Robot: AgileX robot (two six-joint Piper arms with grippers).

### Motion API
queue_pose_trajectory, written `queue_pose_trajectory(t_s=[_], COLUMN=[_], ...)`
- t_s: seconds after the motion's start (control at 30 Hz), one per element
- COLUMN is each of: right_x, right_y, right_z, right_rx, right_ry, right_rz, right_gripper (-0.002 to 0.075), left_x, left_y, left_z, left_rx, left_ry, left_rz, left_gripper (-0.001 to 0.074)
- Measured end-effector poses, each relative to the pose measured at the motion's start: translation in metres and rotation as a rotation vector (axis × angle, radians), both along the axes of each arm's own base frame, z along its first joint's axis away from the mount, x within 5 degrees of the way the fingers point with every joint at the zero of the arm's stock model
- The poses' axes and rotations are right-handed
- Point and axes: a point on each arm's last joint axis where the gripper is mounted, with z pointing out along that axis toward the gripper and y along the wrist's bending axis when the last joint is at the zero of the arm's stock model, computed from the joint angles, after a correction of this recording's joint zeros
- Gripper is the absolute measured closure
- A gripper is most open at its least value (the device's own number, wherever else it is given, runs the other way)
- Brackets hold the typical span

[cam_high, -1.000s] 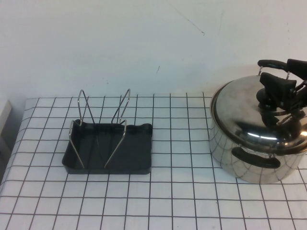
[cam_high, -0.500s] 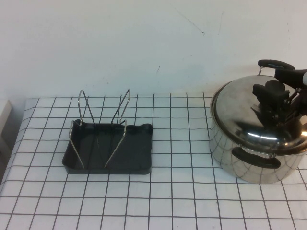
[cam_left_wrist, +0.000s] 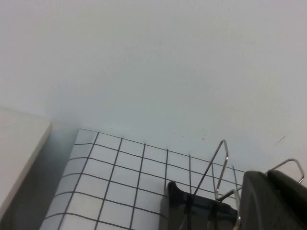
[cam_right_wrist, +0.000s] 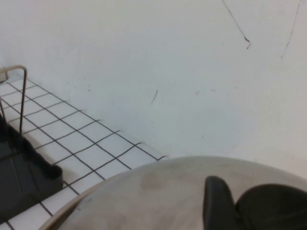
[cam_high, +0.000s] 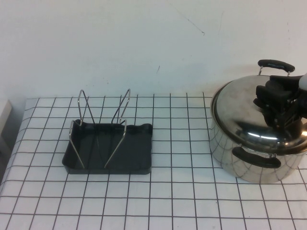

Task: Put pot lid on rack
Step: Open the pot, then hand over the pot lid

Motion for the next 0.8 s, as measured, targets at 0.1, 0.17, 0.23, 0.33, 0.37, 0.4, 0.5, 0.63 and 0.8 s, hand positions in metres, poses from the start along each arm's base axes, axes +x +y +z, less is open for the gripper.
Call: queue_pose_trajectory(t_s=[0.1,0.17,0.23,0.33,0.37,0.4,0.5,0.63,0.8], right_x=[0.000,-0.001,-0.001,0.001,0.001,0.001,-0.002,-0.012,-0.046], right_y=[0.000,0.001,0.002,0.001,0.001,0.001,0.001,0.005,0.045], right_z=[0.001,0.002,0.005,0.013,0.016,0.021,0.038,0.068,0.109], right_rx=[-0.003,0.010,0.042,0.091,0.100,0.104,0.110,0.164,0.139], right_ry=[-0.019,-0.040,-0.068,-0.100,-0.109,-0.122,-0.169,-0.205,-0.302], right_rz=[0.008,0.019,0.021,0.004,0.000,-0.001,0.001,0.028,0.215], right_gripper=[0.0385,0.0385,0.0385,0.0385,0.0385,0.0385,0.0385,0.0385,0.0385], left_x=[0.000,0.000,-0.001,-0.001,-0.002,-0.002,-0.005,-0.011,-0.021], left_y=[-0.001,-0.002,-0.003,-0.006,-0.007,-0.009,-0.017,-0.033,-0.048], left_z=[0.000,-0.001,-0.002,-0.003,-0.003,-0.002,0.002,0.016,0.037], left_rx=[-0.067,-0.120,-0.167,-0.249,-0.294,-0.339,-0.429,-0.532,-0.589], left_ry=[0.006,0.023,0.040,0.069,0.085,0.102,0.144,0.137,0.016], left_rz=[0.001,-0.002,-0.007,-0.017,-0.026,-0.039,-0.109,-0.296,-0.530], left_gripper=[0.0738,0.0738,0.0738,0.0738,0.0738,0.0738,0.0738,0.0705,0.0439])
